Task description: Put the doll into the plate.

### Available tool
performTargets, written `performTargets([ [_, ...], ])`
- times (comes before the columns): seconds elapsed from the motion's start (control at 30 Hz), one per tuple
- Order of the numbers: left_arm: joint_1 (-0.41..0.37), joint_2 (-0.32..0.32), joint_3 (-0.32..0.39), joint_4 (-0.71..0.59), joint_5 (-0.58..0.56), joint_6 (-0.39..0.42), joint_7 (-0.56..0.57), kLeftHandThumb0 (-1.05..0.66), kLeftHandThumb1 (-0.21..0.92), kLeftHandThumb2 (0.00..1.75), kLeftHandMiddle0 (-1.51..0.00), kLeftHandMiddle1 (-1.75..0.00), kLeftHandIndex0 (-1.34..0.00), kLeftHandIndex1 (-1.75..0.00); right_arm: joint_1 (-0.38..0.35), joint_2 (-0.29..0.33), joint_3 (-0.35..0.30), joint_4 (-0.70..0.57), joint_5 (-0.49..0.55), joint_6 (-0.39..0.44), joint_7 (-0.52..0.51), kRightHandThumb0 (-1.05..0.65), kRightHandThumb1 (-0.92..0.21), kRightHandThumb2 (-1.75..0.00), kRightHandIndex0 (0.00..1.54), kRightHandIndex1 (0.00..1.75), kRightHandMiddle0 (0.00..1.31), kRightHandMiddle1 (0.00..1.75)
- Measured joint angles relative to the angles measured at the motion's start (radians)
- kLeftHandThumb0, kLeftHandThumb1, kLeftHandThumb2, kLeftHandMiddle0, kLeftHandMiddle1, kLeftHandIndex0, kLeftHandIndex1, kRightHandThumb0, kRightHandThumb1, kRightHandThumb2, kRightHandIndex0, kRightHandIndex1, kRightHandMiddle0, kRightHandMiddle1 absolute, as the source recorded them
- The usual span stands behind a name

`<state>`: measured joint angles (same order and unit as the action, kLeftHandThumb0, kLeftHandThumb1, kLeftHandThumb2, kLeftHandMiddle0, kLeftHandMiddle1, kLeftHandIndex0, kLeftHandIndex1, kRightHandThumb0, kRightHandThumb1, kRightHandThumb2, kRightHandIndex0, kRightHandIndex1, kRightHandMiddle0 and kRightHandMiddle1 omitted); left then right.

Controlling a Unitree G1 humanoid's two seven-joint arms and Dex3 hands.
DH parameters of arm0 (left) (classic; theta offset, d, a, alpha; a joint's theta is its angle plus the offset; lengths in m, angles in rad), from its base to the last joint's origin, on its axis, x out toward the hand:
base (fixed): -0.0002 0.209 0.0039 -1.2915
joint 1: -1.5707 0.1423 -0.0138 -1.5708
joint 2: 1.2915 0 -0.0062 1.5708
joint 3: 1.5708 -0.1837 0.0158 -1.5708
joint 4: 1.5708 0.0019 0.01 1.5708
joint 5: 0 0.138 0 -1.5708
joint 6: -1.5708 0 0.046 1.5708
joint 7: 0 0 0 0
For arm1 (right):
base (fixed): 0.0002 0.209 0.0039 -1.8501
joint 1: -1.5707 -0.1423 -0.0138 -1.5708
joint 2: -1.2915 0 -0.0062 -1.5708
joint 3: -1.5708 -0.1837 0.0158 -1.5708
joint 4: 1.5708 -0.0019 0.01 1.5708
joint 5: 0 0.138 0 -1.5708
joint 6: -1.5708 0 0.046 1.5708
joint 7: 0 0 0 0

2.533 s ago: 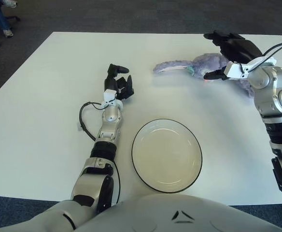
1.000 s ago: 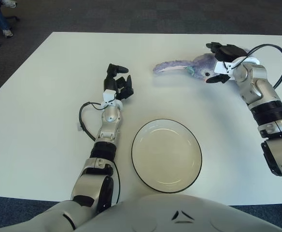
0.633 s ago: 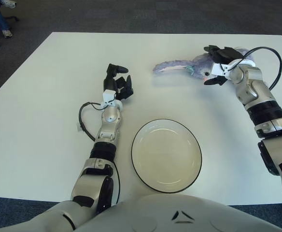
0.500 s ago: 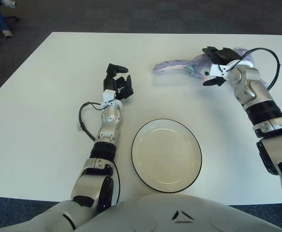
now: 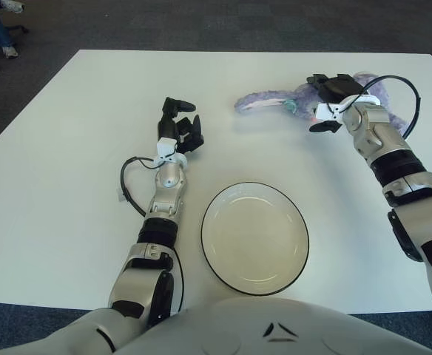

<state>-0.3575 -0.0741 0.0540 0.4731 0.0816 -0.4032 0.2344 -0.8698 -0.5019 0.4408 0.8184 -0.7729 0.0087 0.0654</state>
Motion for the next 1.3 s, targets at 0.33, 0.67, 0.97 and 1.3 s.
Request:
performTargets([
  [0.33, 0.003, -0.005, -0.002, -0.009, 0.004, -0.004, 0.014, -0.39, 0.62, 0.93, -1.04, -1.75, -0.38, -1.75, -0.079, 0.069, 0.071, 0.277, -0.043, -0.046, -0.234, -0.09, -0.13, -1.15, 0.03, 0.65, 0.00, 0.54],
  [0.67, 0.005, -0.005, -0.003, -0.010, 0.006, -0.013, 0.018, -0.39, 0.62, 0.93, -1.05, -1.75, -0.38, -1.75, -0.089, 0.094, 0.106, 0.383, -0.042, -0.063, -0.367, 0.02, -0.09, -1.22, 0.00, 1.05, 0.00, 0.72],
  [0.97, 0.006, -0.005, -0.005, -0.010, 0.006, -0.024, 0.019, -0.39, 0.61, 0.94, -1.06, -1.75, -0.39, -1.75, -0.082, 0.112, 0.098, 0.391, -0.030, -0.056, -0.448, 0.22, -0.12, -1.33, 0.00, 1.39, 0.00, 0.99],
  [1.3, 0.005, -0.004, -0.007, -0.008, 0.006, -0.037, 0.019, -0.40, 0.61, 0.94, -1.06, -1.75, -0.39, -1.75, -0.074, 0.127, 0.066, 0.436, 0.006, -0.078, -0.526, 0.38, -0.46, -1.10, 0.38, 1.73, 0.05, 1.63],
])
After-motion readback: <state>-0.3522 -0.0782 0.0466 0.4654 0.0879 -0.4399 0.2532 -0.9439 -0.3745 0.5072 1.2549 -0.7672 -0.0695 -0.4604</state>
